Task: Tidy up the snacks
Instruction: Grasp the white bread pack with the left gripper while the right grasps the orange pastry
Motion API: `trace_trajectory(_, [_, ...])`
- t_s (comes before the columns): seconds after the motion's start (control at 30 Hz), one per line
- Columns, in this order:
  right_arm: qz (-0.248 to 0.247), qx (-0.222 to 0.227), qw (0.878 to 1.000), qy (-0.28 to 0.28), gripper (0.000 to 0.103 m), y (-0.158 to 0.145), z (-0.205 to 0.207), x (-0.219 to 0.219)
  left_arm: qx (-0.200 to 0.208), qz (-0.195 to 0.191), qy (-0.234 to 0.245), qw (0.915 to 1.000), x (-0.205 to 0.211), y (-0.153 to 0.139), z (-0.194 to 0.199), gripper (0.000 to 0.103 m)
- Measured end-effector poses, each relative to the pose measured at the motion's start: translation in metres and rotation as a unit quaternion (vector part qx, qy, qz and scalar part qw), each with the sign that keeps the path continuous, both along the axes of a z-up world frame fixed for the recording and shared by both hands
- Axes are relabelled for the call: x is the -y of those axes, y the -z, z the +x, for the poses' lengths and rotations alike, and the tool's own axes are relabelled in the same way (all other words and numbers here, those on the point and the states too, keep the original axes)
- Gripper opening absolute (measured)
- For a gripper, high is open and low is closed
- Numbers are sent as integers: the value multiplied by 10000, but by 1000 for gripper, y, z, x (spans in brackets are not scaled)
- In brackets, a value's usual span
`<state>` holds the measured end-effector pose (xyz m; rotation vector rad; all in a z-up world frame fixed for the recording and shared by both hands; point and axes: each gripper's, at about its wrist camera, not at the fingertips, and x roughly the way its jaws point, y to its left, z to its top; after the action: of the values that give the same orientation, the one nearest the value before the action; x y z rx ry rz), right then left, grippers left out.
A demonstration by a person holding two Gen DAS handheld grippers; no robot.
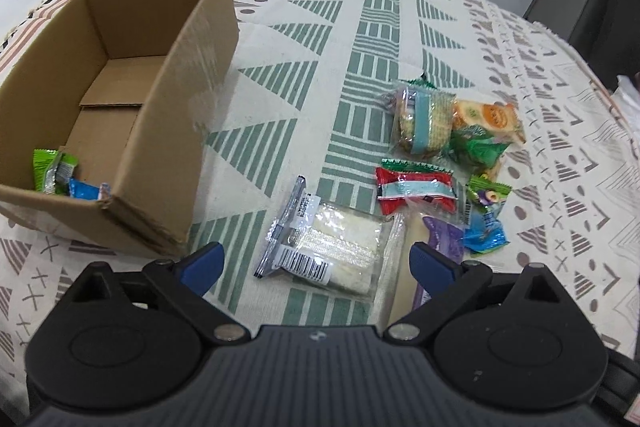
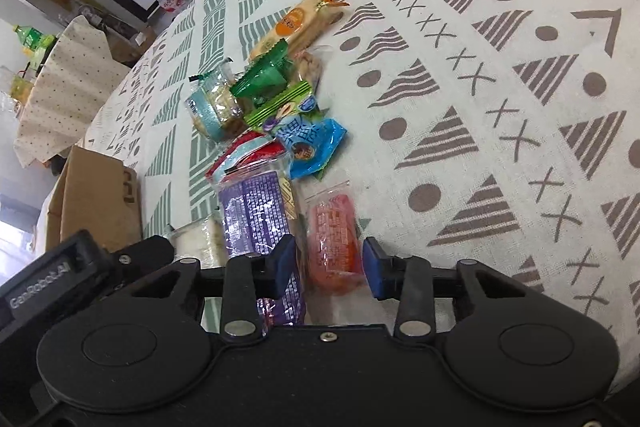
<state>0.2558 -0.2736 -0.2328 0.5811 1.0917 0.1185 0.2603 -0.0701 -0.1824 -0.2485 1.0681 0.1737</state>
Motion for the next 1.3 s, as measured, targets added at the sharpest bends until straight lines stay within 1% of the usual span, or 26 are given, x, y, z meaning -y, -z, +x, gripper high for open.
trace_trajectory(0.07, [-65, 44, 10000, -2, 26, 0, 1, 0, -37, 98, 50, 9999, 3, 5, 4, 100])
trace_trajectory(0.2, [-13, 76, 10000, 40, 23, 2, 3, 4, -154, 328, 172, 9992, 8, 15, 10, 100])
trace_trajectory(0.27, [-37, 107, 9999, 74, 22, 1, 3, 6, -213, 378, 186, 9989, 9, 19, 12, 100])
trace_trajectory(0.4, [-55, 130, 9996, 230, 22, 0, 4, 13, -288, 444, 231, 9983, 11, 28, 16, 93])
trace_trajectory(0.47, [-34, 114, 9997, 215, 24, 0, 5, 14, -259, 362, 199, 9988, 11, 29, 17, 88])
trace_trajectory(0.53, [-38, 118, 9998, 165, 26, 1, 5, 12, -189, 369, 253, 9988, 14, 29, 17, 78])
trace_trajectory(0.57, [-66, 121, 9998, 124, 26, 0, 6, 11, -168, 386, 293, 9987, 17, 28, 17, 76])
trace_trajectory(0.63, [-129, 142, 9998, 37, 26, 1, 7, 8, -155, 369, 274, 9988, 18, 25, 16, 64])
trace_trajectory(0.7, [-160, 160, 9997, -14, 26, 1, 7, 5, -127, 277, 259, 9992, 16, 20, 14, 59])
trace_trajectory(0.73, [-169, 172, 9997, -42, 23, 1, 8, 4, -125, 247, 254, 9993, 16, 18, 13, 57])
trace_trajectory(0.9, [-204, 250, 9995, -67, 20, -1, 6, 3, -95, 222, 185, 9995, 13, 9, 5, 55])
trace_trajectory(1.3, [-60, 580, 9982, -130, 19, -21, -5, 4, 309, 35, 75, 9995, 0, -38, -22, 54])
